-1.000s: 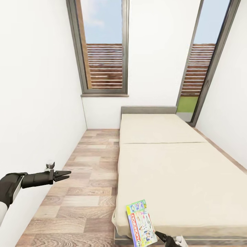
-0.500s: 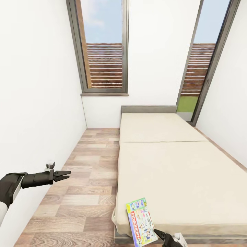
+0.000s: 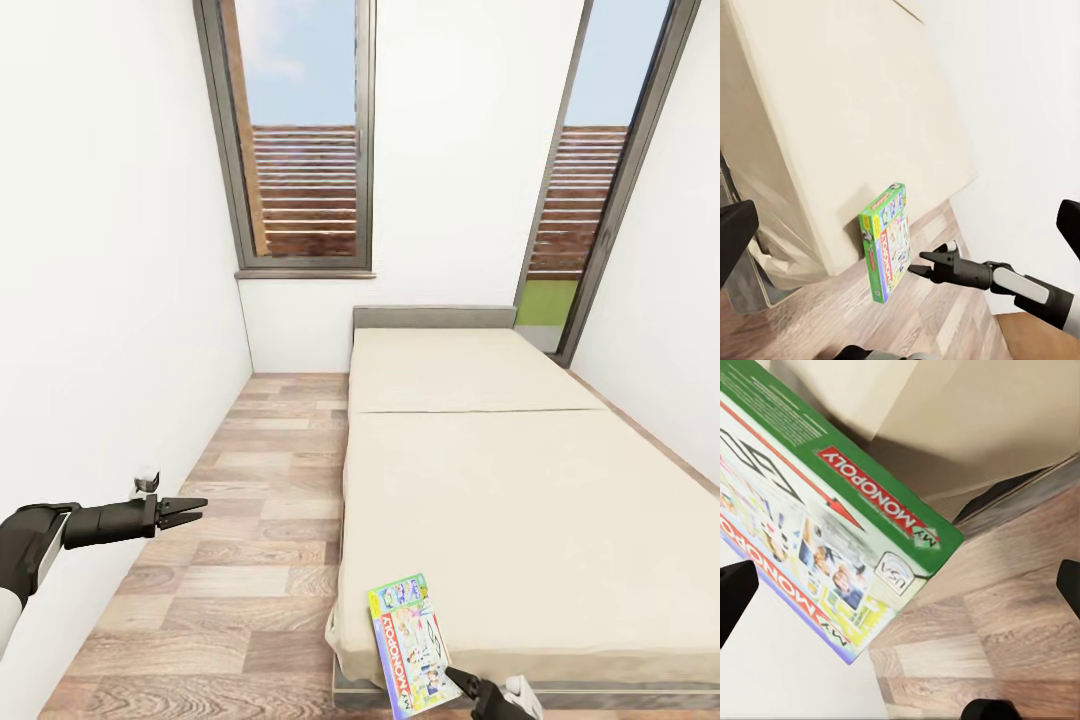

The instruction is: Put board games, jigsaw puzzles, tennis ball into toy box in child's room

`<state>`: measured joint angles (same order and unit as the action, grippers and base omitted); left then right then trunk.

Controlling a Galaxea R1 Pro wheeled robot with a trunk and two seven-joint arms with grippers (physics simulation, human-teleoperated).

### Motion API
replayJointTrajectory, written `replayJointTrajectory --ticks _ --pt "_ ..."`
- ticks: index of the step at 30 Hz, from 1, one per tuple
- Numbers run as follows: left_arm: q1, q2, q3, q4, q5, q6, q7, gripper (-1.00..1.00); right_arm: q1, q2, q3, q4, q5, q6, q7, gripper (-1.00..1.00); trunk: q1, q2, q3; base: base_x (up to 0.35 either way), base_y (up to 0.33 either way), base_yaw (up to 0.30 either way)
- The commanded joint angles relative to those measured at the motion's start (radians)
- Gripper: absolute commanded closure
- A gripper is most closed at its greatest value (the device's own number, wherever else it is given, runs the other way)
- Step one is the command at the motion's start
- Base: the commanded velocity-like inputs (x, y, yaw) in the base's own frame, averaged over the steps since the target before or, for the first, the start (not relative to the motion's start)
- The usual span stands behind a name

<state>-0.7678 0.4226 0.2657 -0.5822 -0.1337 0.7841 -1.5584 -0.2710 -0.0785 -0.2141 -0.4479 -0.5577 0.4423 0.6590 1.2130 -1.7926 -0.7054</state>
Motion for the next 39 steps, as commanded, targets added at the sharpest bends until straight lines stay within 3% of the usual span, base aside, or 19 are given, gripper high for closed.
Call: replayJointTrajectory --ticks 1,5,12,20,27,39 --pt "-0.001 -0.001 0.004 -0.001 -0.01 0.011 -0.008 -1.0 -0.001 0.0 0.008 0.0 -0.005 0.008 0.002 -1.0 0.0 0.0 -0.001 0.0 0.0 0.0" --pt "-0.001 -0.001 0.004 -0.001 -0.01 0.011 -0.008 -1.0 -0.001 0.0 0.032 -0.001 -0.005 0.008 0.002 -1.0 0.0 0.0 -0.001 0.0 0.0 0.0" --pt "-0.001 -0.001 0.004 -0.001 -0.01 0.011 -0.008 -1.0 -0.001 0.0 0.042 -0.001 -0.005 0.008 0.002 -1.0 0.0 0.0 -0.001 0.0 0.0 0.0" --pt "-0.001 -0.001 0.004 -0.001 -0.01 0.011 -0.008 -1.0 -0.001 0.001 0.051 -0.007 -0.005 0.007 0.002 -1.0 0.031 -0.056 -0.026 0.0 0.0 0.0" --pt "-0.001 -0.001 0.004 -0.001 -0.01 0.011 -0.008 -1.0 -0.002 0.001 0.095 -0.034 -0.006 0.007 0.002 -1.0 0.031 -0.056 -0.026 0.0 0.0 0.0" --pt "-0.001 -0.001 0.004 -0.001 -0.01 0.011 -0.008 -1.0 -0.001 0.004 0.111 -0.059 -0.006 0.007 0.009 -1.0 0.031 -0.056 -0.026 0.0 0.0 0.0"
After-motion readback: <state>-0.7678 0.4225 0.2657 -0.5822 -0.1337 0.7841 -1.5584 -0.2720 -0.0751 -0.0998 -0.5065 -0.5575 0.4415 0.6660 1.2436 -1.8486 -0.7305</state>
